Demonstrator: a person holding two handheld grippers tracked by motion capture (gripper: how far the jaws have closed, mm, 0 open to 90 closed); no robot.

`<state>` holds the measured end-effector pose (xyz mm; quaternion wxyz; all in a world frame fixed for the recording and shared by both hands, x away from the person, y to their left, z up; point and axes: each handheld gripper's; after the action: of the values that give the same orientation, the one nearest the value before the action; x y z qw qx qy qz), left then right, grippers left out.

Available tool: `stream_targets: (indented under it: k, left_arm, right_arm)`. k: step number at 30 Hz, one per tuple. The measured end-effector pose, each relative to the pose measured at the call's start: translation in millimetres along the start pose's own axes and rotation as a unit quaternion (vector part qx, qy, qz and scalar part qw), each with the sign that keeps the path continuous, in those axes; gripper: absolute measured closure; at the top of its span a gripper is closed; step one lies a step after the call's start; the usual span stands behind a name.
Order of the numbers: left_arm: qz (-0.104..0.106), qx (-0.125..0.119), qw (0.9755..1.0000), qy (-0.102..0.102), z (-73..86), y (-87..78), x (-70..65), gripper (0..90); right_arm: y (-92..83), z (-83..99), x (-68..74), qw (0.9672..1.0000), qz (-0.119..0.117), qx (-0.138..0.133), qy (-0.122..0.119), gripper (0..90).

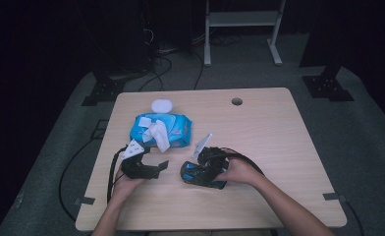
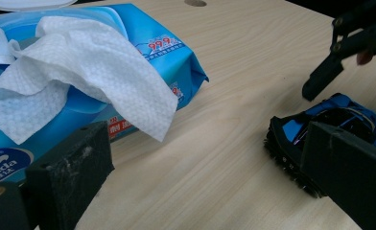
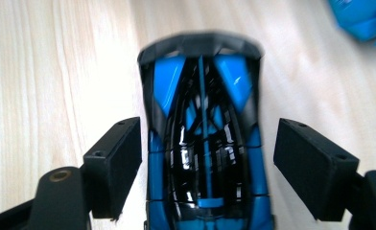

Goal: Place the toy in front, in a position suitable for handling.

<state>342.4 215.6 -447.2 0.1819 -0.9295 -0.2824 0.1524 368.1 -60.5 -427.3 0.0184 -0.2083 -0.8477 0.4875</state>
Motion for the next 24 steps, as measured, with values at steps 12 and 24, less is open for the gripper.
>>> stream_targets:
  k: [12, 24]
  left_arm:
    - [-0.003, -0.003, 1.0000, 0.000, 0.0, -2.8, 1.4, 3.0]
    - [0.000, -0.005, 1.0000, 0.003, -0.1, -3.7, 0.8, 3.0]
  right_arm:
    - [-11.8, -22.5, -32.4, 0.9857, 0.031, -0.133, 0.099, 27.3]
    - [29.8, -81.7, -52.9, 0.9770, 0.046, -0.150, 0.145, 36.8]
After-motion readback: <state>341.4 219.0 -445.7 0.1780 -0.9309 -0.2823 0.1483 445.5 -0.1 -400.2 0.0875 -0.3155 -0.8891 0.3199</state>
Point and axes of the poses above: each handheld gripper's, and its own axes: y roughly forward along the jaws, z roughly out of its underside, x roughly to its left, and after that the axes turned 12 degrees about z, right-handed
